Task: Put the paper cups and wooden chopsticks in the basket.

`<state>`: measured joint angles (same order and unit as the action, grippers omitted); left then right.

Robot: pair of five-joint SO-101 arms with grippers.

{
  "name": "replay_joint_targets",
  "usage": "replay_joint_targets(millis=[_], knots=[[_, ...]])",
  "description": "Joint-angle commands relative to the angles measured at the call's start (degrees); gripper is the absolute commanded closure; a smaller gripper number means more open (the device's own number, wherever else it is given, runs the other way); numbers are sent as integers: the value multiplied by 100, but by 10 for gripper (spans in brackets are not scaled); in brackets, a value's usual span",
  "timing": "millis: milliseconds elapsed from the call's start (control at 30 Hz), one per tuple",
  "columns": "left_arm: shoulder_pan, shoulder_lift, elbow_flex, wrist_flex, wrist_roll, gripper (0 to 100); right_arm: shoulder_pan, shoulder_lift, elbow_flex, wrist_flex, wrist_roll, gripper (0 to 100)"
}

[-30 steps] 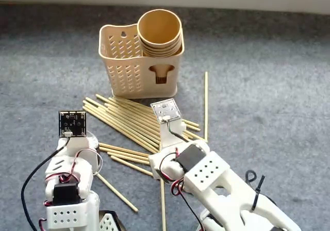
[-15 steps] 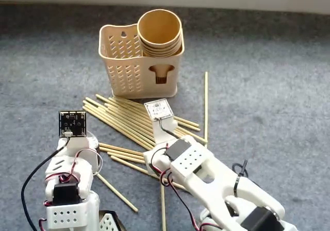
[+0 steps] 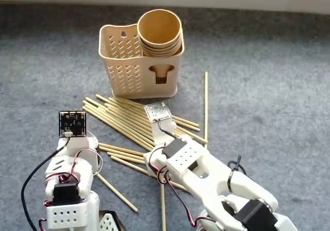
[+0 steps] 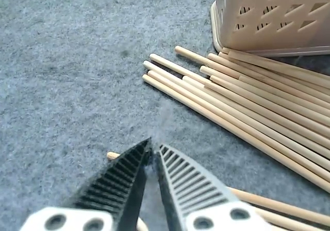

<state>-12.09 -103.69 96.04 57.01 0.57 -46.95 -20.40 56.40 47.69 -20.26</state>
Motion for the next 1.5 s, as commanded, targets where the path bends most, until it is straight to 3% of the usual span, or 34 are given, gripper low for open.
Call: replay_joint_targets(millis=[0, 267, 667, 1467], knots=[[-48, -57, 110, 18, -53, 993, -22, 4, -207, -110, 9, 957], [-48, -57, 110, 18, -53, 993, 382, -40, -198, -110, 281, 972], [-48, -57, 110, 18, -53, 993, 400, -127, -198, -84, 290, 994], [-48, -57, 110, 18, -53, 993, 400, -4259, -198, 927, 255, 994]])
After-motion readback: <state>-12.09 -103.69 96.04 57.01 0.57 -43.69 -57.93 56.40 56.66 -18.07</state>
